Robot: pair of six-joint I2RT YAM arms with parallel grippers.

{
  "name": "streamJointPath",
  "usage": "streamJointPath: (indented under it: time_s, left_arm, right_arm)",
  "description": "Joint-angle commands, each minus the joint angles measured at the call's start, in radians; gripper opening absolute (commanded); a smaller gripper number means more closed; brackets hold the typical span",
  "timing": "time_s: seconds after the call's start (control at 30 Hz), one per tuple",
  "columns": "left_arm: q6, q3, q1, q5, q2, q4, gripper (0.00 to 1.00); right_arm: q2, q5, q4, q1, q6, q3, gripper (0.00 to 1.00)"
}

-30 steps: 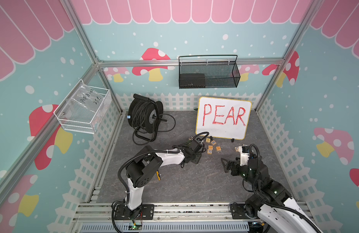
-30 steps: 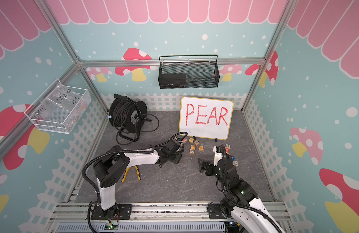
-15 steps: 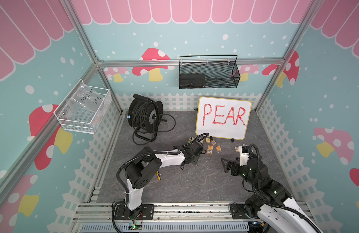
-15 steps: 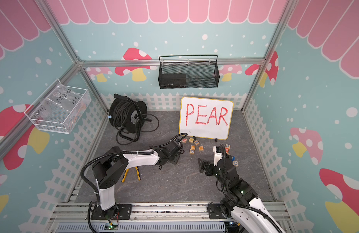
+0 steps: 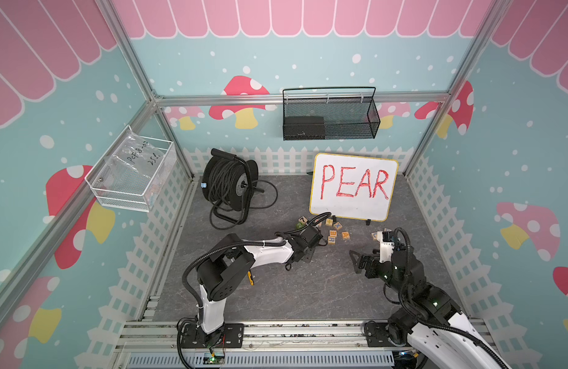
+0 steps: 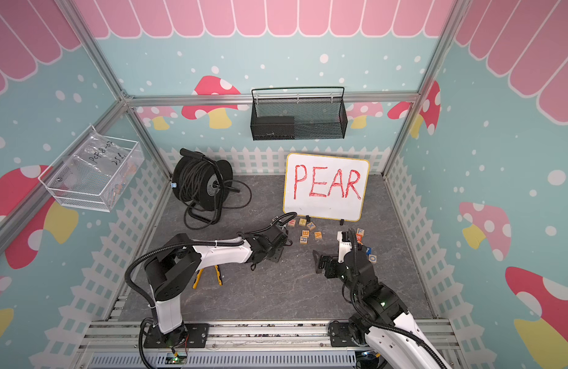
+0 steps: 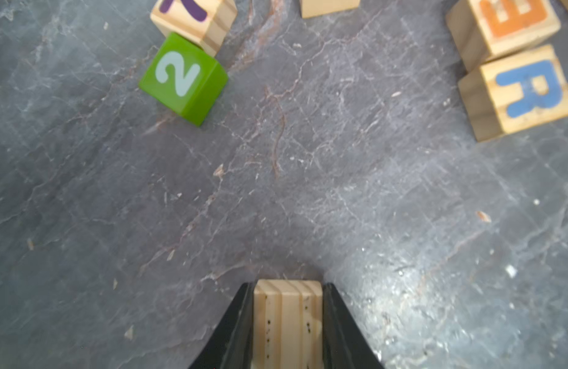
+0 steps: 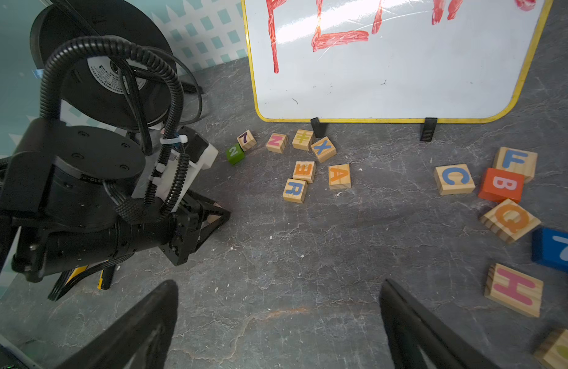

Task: Spell the uppercase word “pear” with letter blocks
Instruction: Pick up the letter block from the center of the board.

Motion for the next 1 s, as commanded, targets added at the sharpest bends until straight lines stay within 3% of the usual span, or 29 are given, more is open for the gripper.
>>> streamJointPath:
  time_s: [0.0,0.2,0.37,0.5,0.73,0.97]
  left_arm:
    - [-0.038,-0.011,-0.004,0.015,-0.088,-0.036,0.33]
    - [-0.110,-0.037,0.020,0.153,-0.256,-0.064,0.30]
    - [-0.281,-0.121,0.152,0.497,-0.446,-0.050,0.30]
    - [-0.373,-0.161,0.246,0.695,-0.570,-0.070,0.29]
    - [-0.567,-0.198,0.341,0.968,-0.725,-0.091,0.30]
    - [-0.879,-0.293,0.392,1.121,-0.816,0.142,0.31]
  right_arm:
    - [0.002,0.012,0.005,0.003,0.003,-0.012,0.99]
    - [0.004,-0.008,0.051,0.002,-0.021,-0.015,0.99]
    - [-0.004,-0.185,0.281,0.002,-0.150,-0.045,0.99]
    - [0.012,-0.313,0.519,0.004,-0.245,-0.080,0.99]
    - [0.234,-0.452,0.761,0.005,-0.371,-0.024,0.98]
    - [0.401,-0.547,0.959,0.036,-0.385,0.029,0.96]
